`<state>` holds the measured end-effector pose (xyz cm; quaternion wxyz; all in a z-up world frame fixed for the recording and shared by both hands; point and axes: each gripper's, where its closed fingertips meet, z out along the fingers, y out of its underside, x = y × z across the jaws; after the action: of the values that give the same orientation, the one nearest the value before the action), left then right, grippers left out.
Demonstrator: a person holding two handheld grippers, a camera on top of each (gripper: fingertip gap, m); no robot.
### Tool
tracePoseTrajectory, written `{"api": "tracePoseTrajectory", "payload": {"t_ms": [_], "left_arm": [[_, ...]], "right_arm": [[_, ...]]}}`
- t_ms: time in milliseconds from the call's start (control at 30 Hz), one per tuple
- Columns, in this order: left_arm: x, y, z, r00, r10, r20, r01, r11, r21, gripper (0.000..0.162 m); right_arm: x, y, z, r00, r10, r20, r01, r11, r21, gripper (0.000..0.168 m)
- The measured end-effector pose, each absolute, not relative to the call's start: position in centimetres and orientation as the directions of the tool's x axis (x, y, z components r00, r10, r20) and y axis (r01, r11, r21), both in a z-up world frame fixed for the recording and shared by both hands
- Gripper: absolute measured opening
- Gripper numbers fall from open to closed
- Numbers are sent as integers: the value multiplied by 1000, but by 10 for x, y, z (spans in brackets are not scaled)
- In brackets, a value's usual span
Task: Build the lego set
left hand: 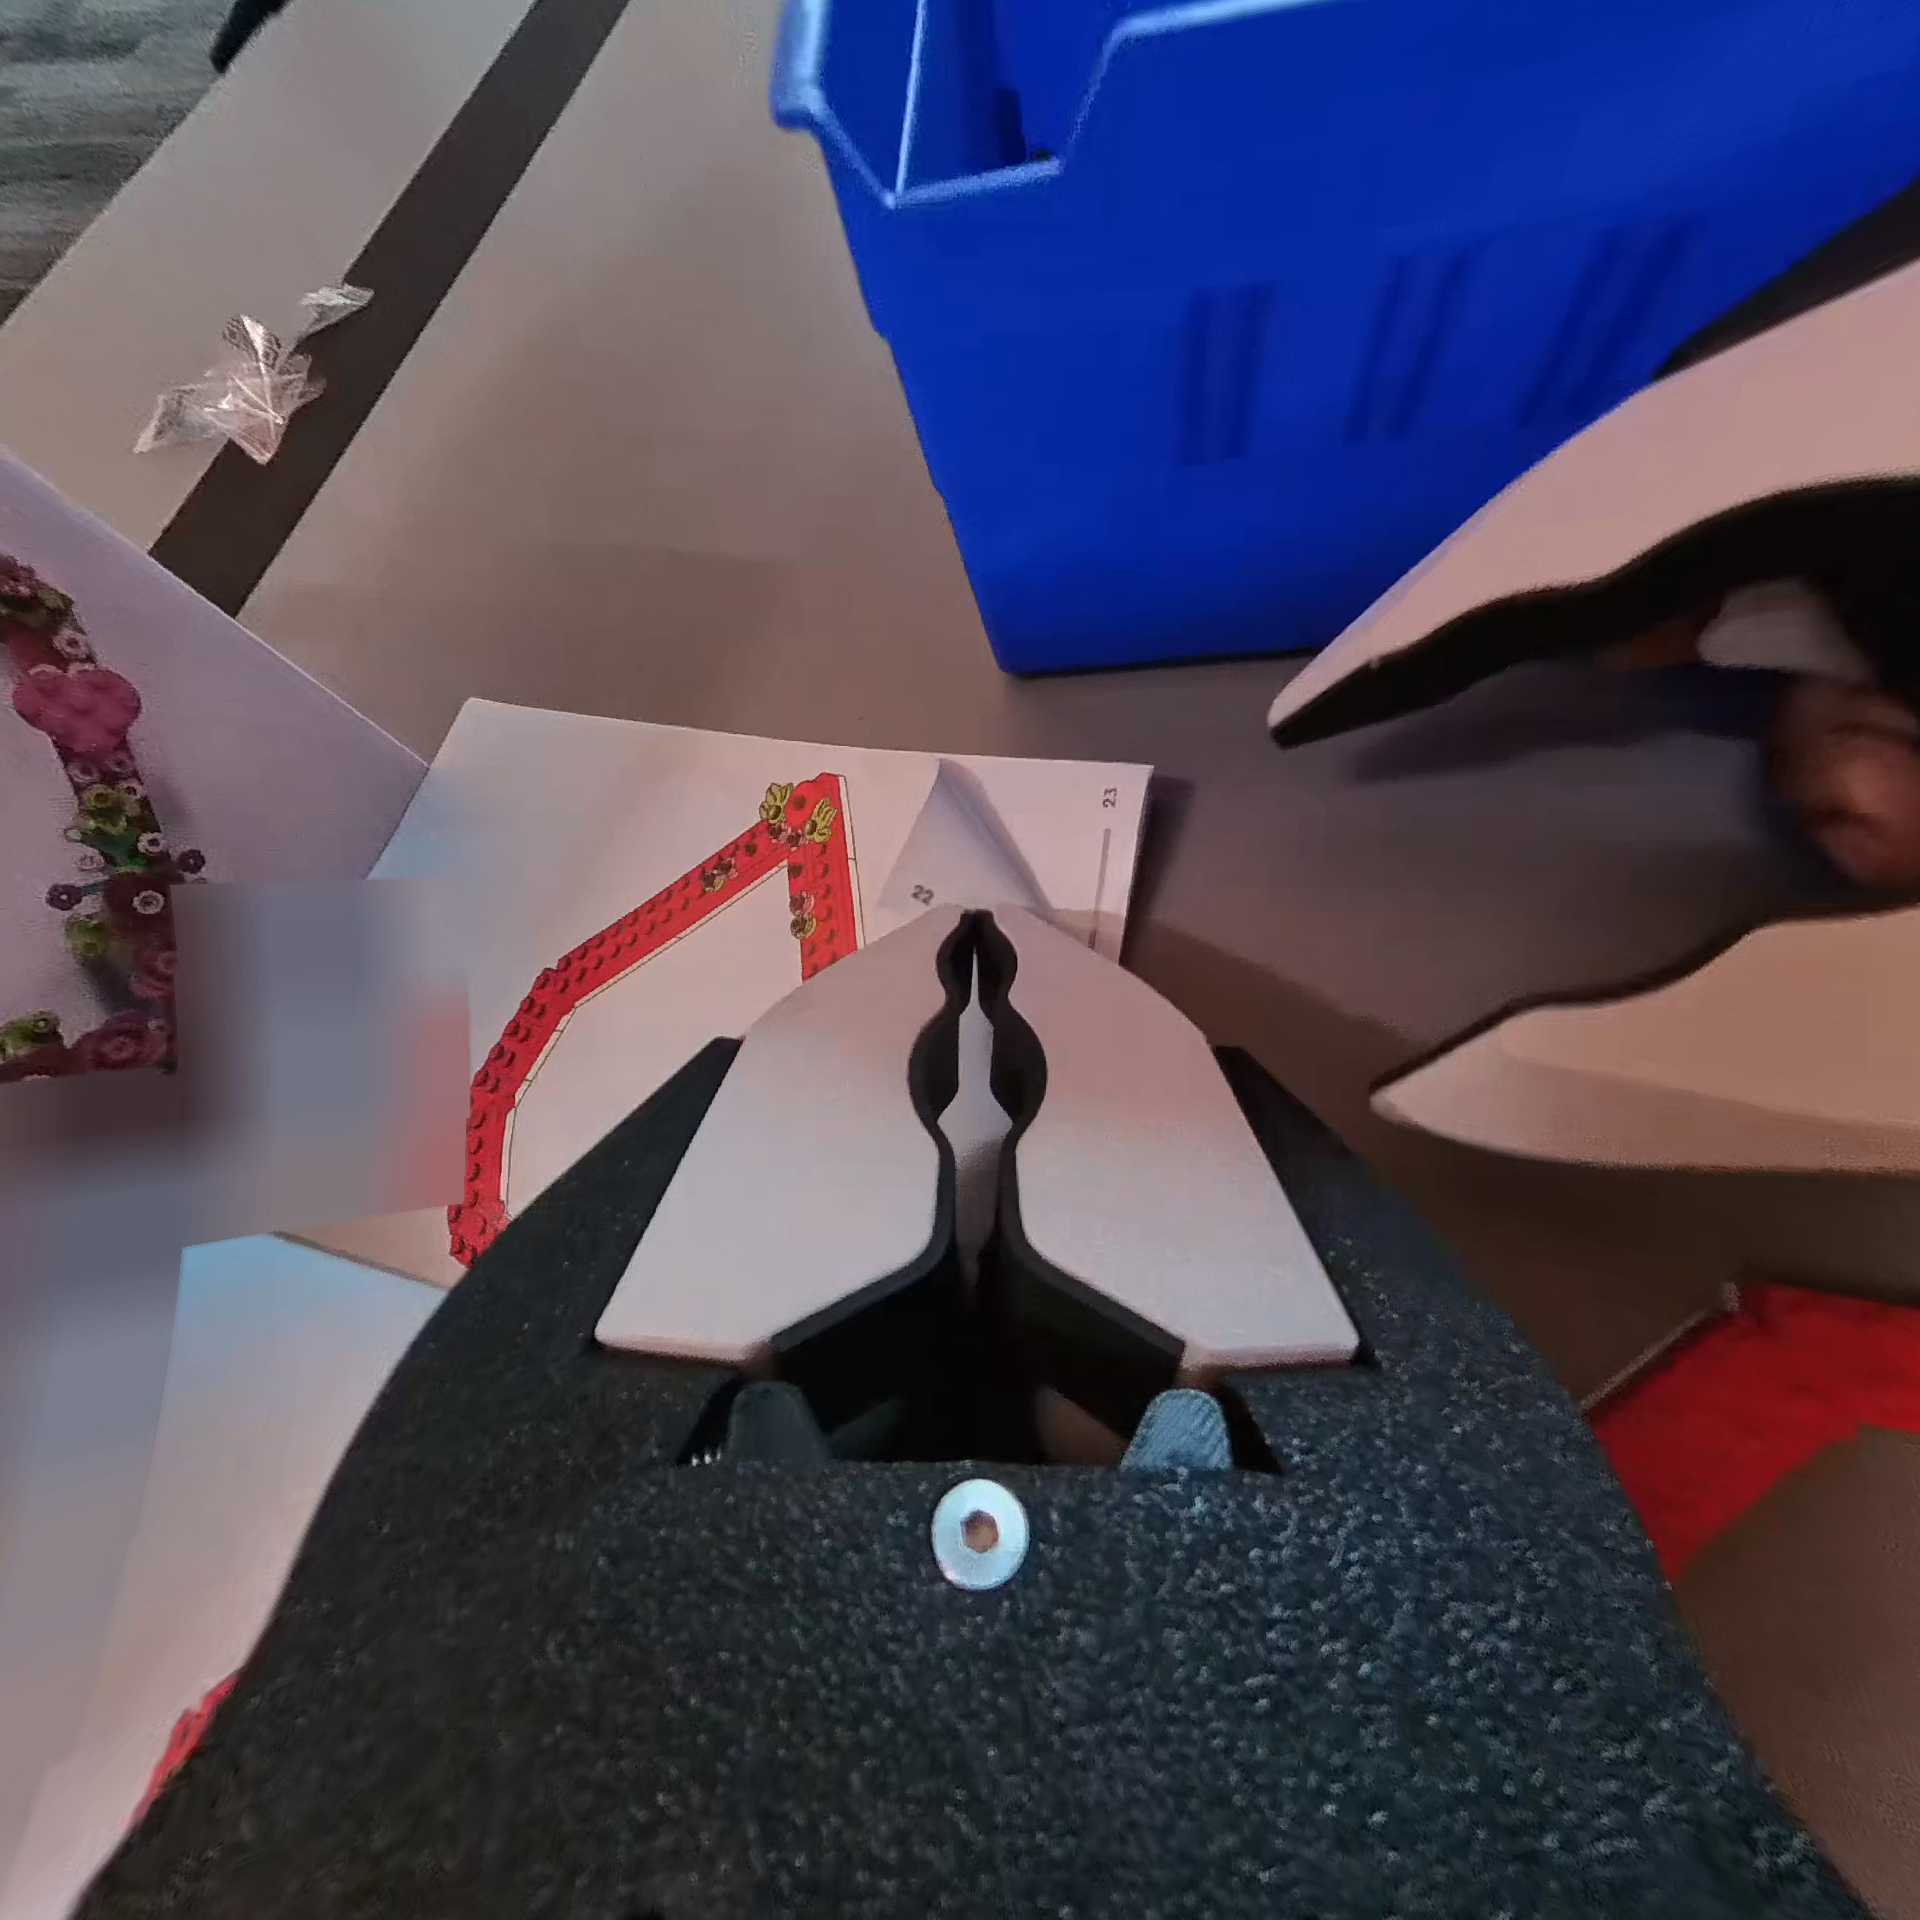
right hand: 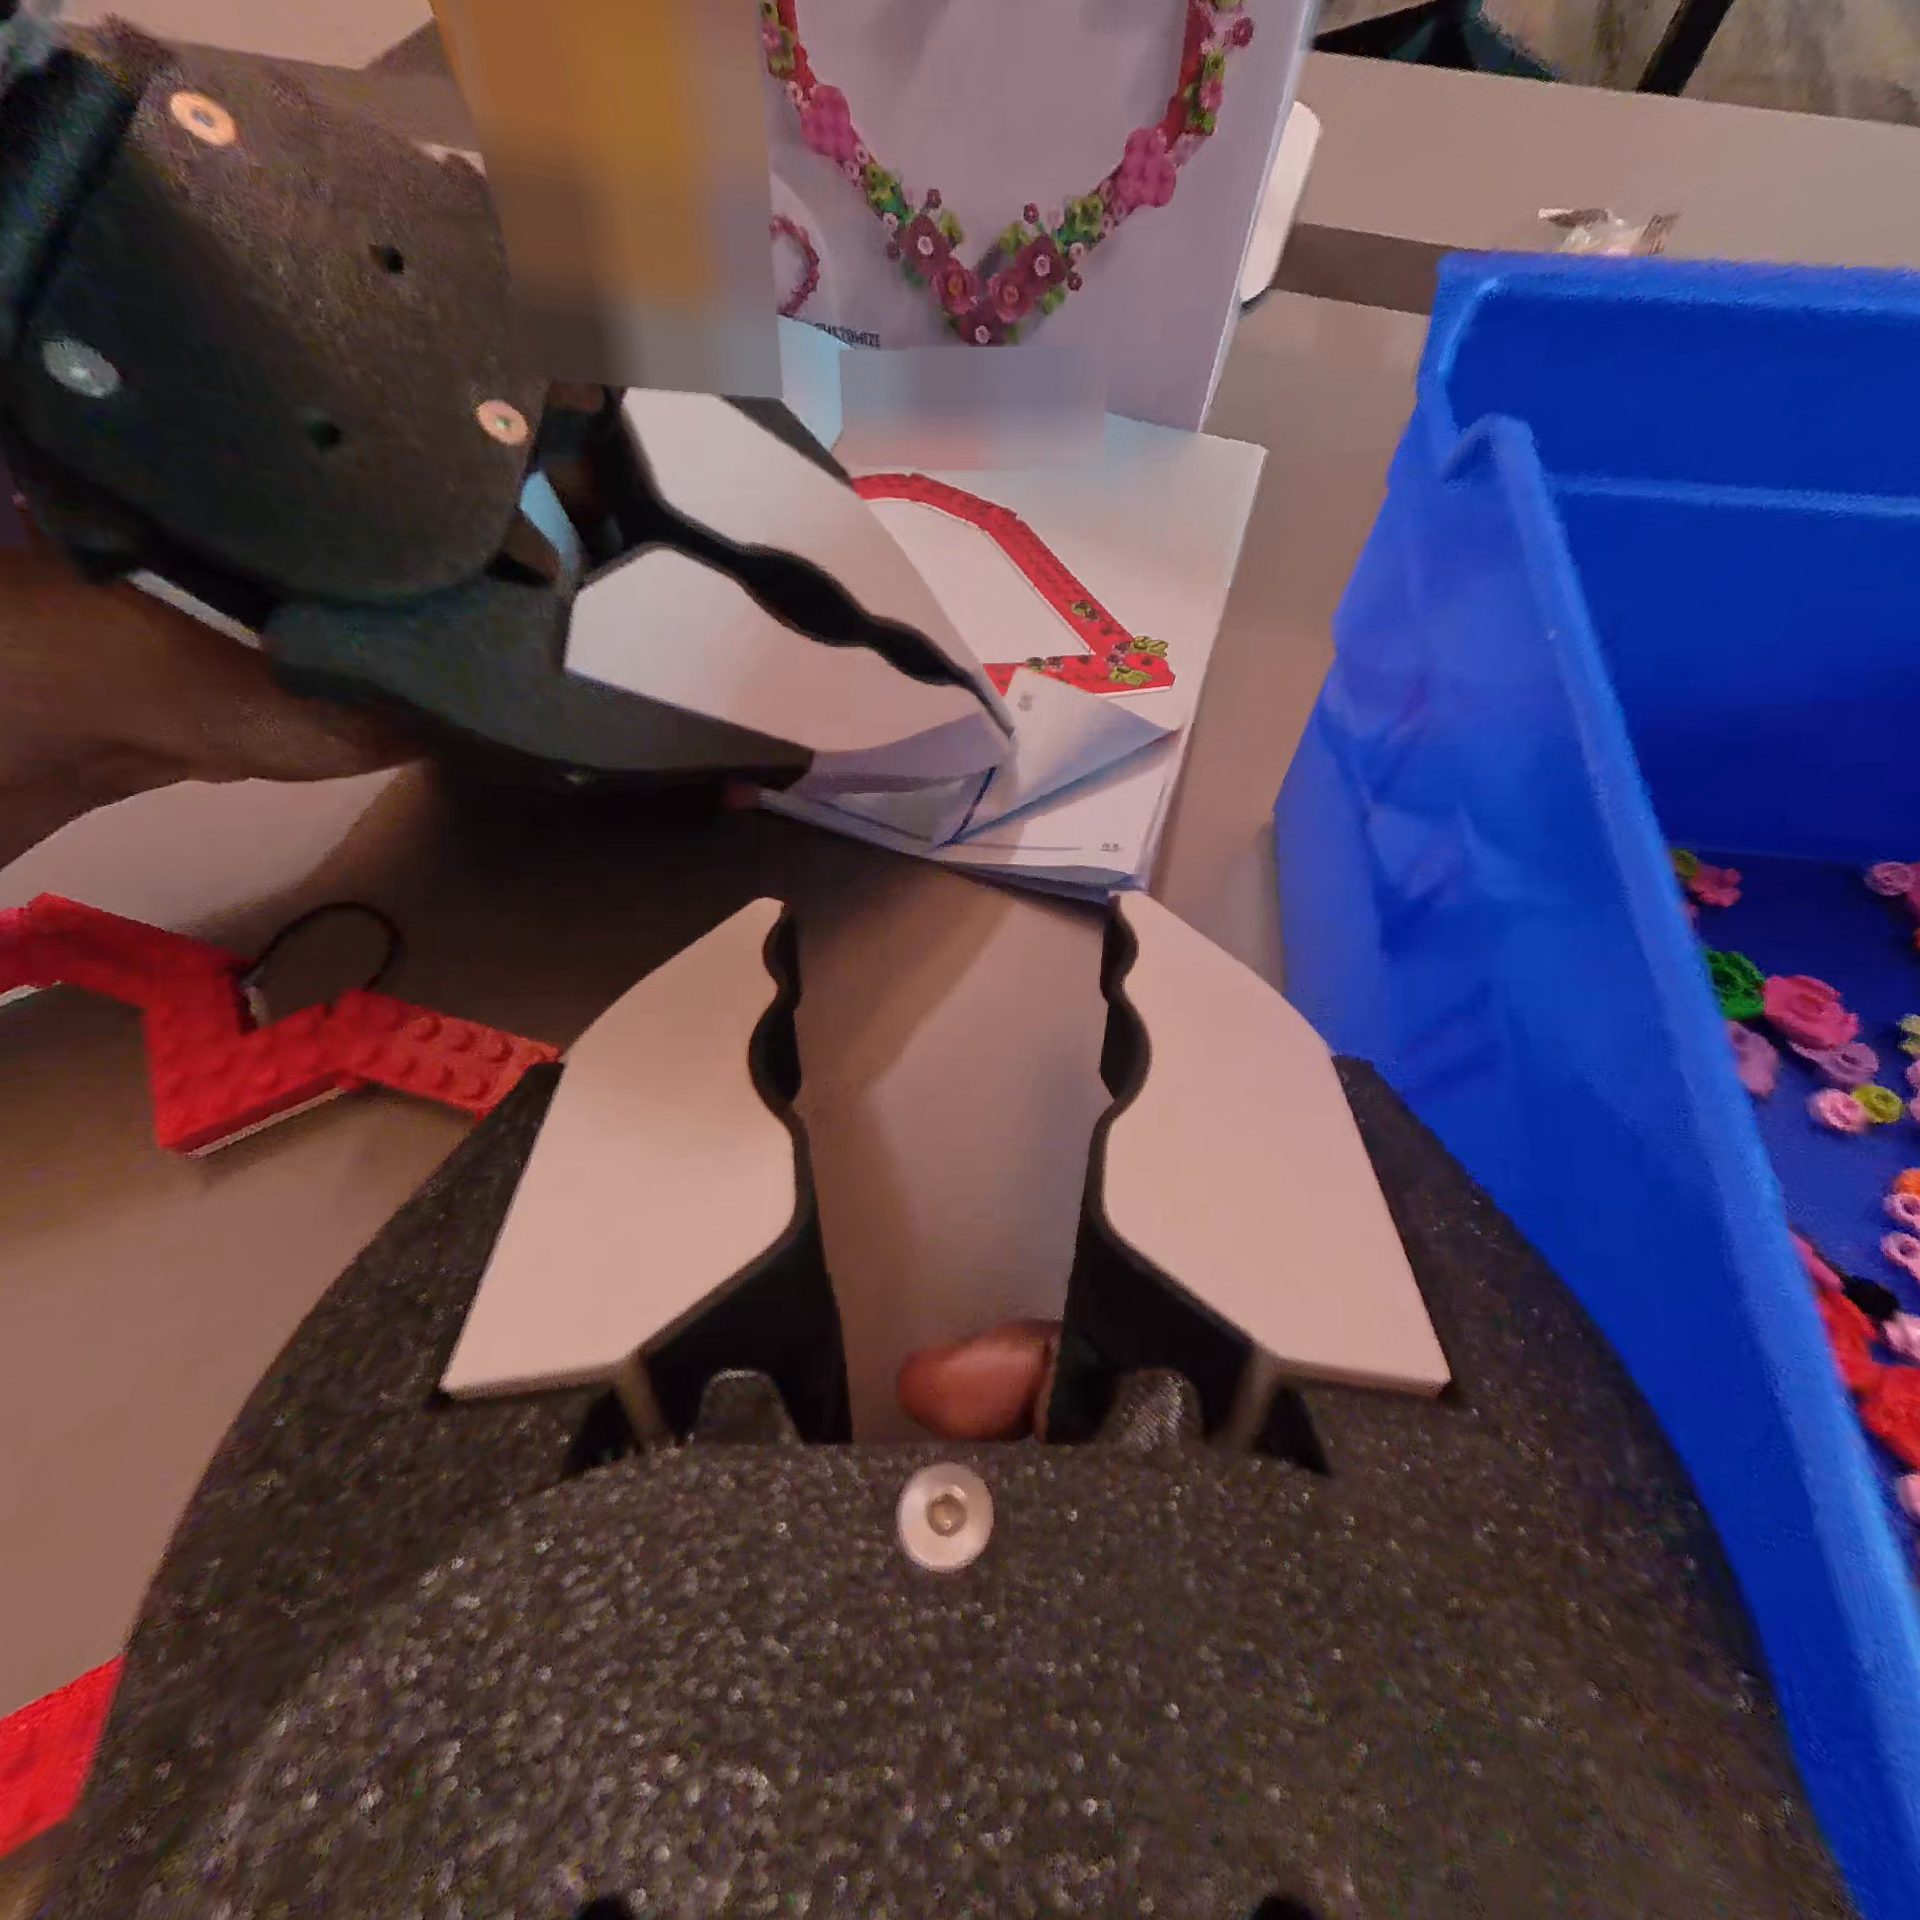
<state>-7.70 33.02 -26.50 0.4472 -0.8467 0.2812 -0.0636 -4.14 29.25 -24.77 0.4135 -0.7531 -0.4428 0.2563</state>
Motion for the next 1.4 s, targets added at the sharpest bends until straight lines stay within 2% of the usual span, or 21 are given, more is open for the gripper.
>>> {"api": "tracePoseTrajectory", "payload": {"t_ms": [67,167,333,567,700,800,933,1133,1400], "left_arm": [[-79,330,-265,839,-526,-142,-413,-445,-795,1],[-79,330,-265,840,-523,-146,-413,-441,-797,2],[-79,330,-265,847,-519,-116,-390,-457,-799,7],[-75,330,-266,870,-494,2,-297,-526,-797,35],[-78,333,-270,890,-457,-4,-288,-553,-782,43],[-72,332,-269,877,-480,-8,-303,-541,-785,37],[-67,330,-269,856,-516,-44,-350,-514,-783,1],[-83,326,-243,898,-436,-57,-274,-454,-848,0],[-172,270,-202,998,6,-58,-53,-337,-940,0]], "right_arm": [[-49,290,-248,420,908,-3,467,-218,-857,58],[-60,296,-245,387,920,59,482,-147,-864,47],[-69,303,-272,340,938,64,605,-166,-779,58],[-75,302,-273,318,948,32,593,-172,-786,59],[-75,302,-276,320,947,27,608,-183,-773,59],[-75,301,-278,312,949,33,620,-177,-765,59],[-75,300,-278,304,952,40,623,-167,-764,60],[-72,299,-278,306,951,46,626,-165,-762,60],[-70,297,-280,310,951,3,623,-201,-756,60]]}}
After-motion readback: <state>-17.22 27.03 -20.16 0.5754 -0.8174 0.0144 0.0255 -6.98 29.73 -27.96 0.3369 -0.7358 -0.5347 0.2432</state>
